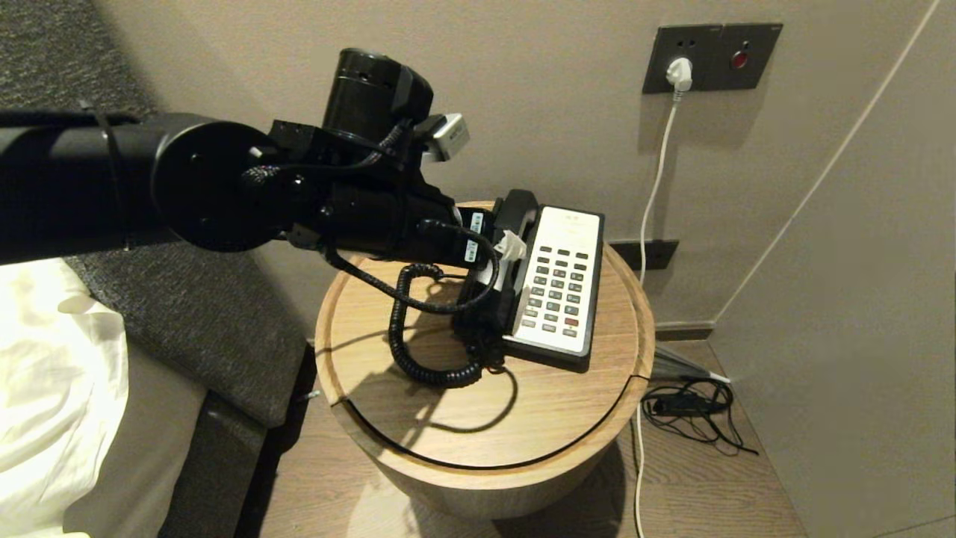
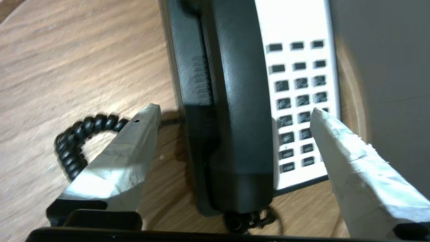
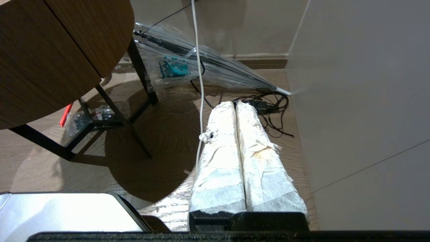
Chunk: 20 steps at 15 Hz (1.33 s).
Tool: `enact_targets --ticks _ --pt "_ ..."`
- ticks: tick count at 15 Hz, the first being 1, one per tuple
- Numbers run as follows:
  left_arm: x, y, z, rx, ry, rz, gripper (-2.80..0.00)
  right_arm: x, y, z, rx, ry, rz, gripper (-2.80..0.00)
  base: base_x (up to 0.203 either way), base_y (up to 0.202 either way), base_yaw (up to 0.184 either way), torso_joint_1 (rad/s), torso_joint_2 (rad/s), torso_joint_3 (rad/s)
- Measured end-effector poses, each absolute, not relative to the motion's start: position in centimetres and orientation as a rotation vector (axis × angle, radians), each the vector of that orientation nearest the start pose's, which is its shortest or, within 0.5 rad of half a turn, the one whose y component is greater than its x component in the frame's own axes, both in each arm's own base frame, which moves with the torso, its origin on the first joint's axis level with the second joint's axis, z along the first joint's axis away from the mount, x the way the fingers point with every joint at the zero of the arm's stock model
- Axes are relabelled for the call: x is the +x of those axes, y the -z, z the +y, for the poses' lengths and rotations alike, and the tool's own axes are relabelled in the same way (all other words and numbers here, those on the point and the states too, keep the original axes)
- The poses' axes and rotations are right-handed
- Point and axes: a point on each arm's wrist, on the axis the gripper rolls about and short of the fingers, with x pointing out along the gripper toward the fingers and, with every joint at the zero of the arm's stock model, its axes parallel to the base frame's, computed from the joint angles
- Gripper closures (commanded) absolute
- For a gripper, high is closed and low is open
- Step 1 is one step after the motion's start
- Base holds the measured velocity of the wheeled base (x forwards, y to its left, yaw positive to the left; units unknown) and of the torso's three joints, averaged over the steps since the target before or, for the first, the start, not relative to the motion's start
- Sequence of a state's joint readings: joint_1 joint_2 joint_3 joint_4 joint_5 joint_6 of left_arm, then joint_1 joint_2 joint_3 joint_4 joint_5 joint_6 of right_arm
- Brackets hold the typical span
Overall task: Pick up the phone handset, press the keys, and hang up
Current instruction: Pick up the desk phone handset
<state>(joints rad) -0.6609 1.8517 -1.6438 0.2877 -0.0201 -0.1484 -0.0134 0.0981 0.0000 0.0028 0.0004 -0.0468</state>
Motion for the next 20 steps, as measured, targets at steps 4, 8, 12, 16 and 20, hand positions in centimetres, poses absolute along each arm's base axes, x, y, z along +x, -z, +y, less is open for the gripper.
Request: enact_targets --ticks 4,8,12,16,20 --pt "28.4 -27.3 -22.4 0.063 0.589 0.522 -2.80 -1.5 -7.7 0.0 -0.046 0.011 0.101 0.00 0.000 0.000 0.000 0.000 0.00 0.000" --pt "28.0 -27.0 -23.5 0.102 0.587 0.510 -2.80 -1.5 -7.7 0.0 -0.046 0.011 0.101 0.00 0.000 0.000 0.000 0.000 0.00 0.000" --pt "28.1 -26.2 -24.2 0.153 0.549 0.511 -2.80 -1.5 -7.7 0.0 -0.046 0.011 0.102 0.00 0.000 0.000 0.000 0.000 0.00 0.000" --pt "28.3 -25.8 -24.7 0.174 0.540 0.514 -2.80 -1.5 -7.7 0.0 -0.046 0.010 0.102 0.00 0.000 0.000 0.000 0.000 0.00 0.000" --pt "28.5 -25.6 -25.2 0.175 0.536 0.510 -2.80 -1.5 -7.7 0.0 -0.046 0.010 0.101 0.00 0.000 0.000 0.000 0.000 0.00 0.000"
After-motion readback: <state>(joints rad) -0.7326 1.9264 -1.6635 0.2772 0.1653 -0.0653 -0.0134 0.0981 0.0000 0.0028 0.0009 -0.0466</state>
